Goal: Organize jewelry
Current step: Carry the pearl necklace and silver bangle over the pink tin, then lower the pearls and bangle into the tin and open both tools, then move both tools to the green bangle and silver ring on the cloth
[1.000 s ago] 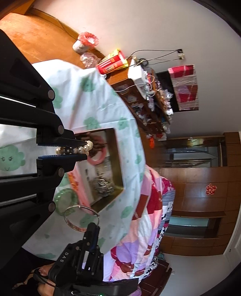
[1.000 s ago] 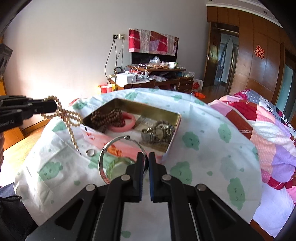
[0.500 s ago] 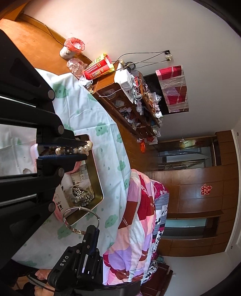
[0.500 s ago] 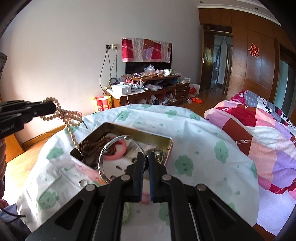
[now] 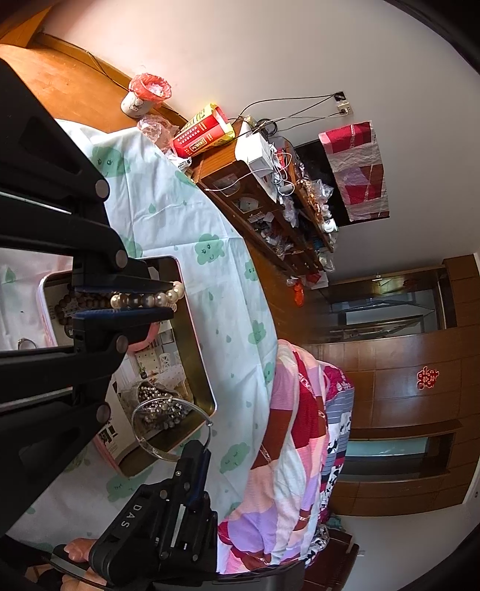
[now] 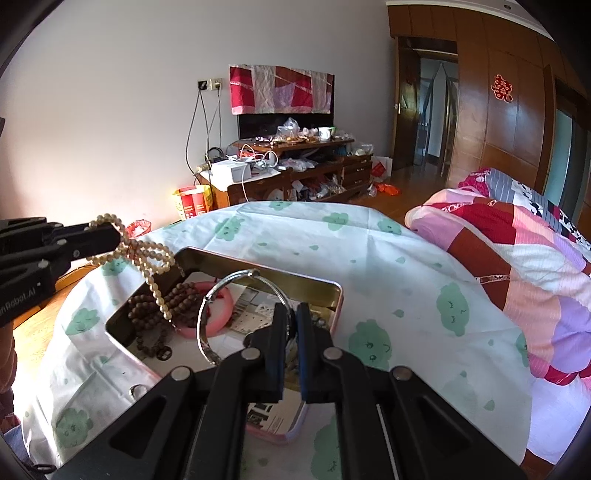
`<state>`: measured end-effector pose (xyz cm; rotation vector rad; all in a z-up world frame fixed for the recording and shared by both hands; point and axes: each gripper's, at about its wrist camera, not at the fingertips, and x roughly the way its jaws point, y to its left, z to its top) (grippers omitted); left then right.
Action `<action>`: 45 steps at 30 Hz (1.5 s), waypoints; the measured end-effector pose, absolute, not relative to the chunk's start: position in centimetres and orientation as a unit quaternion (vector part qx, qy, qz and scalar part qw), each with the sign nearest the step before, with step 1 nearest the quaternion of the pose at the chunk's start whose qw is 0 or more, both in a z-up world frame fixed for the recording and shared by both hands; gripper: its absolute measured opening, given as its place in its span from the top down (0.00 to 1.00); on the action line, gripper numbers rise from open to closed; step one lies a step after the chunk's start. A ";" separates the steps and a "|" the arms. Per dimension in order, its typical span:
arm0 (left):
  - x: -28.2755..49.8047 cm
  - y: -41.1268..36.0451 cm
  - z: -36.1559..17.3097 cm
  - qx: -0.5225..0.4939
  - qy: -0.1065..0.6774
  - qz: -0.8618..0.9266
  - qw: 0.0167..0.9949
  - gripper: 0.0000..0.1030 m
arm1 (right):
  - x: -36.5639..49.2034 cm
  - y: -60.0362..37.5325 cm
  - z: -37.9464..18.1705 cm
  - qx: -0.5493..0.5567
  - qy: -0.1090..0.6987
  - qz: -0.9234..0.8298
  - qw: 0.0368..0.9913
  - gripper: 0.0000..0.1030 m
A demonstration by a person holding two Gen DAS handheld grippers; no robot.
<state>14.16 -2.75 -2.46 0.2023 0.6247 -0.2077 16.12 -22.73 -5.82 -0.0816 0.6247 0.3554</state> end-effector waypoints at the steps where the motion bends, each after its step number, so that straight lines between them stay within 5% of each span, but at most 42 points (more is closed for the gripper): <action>1: 14.3 -2.8 -2.6 0.100 0.308 -0.101 0.941 0.95 | 16.2 -22.7 -5.9 -0.039 0.306 0.173 0.935 0.93; 14: 16.0 -2.9 -4.8 0.115 0.336 -0.085 0.931 0.93 | 17.1 -22.1 -7.7 -0.050 0.330 0.166 0.928 0.90; 16: 16.0 -3.0 -5.0 0.127 0.334 -0.067 0.932 0.78 | 17.0 -22.2 -7.7 -0.049 0.328 0.165 0.929 0.76; 18: 15.6 -2.7 -4.8 0.128 0.323 -0.055 0.936 0.33 | 16.8 -22.4 -7.7 -0.044 0.327 0.163 0.930 0.54; 19: 15.2 -2.5 -4.6 0.125 0.309 -0.046 0.942 0.26 | 16.6 -22.5 -7.6 -0.042 0.324 0.160 0.932 0.47; 45: 14.2 -0.3 -6.5 0.083 0.349 -0.021 0.933 0.25 | 15.0 -22.4 -7.9 -0.045 0.328 0.158 0.931 0.40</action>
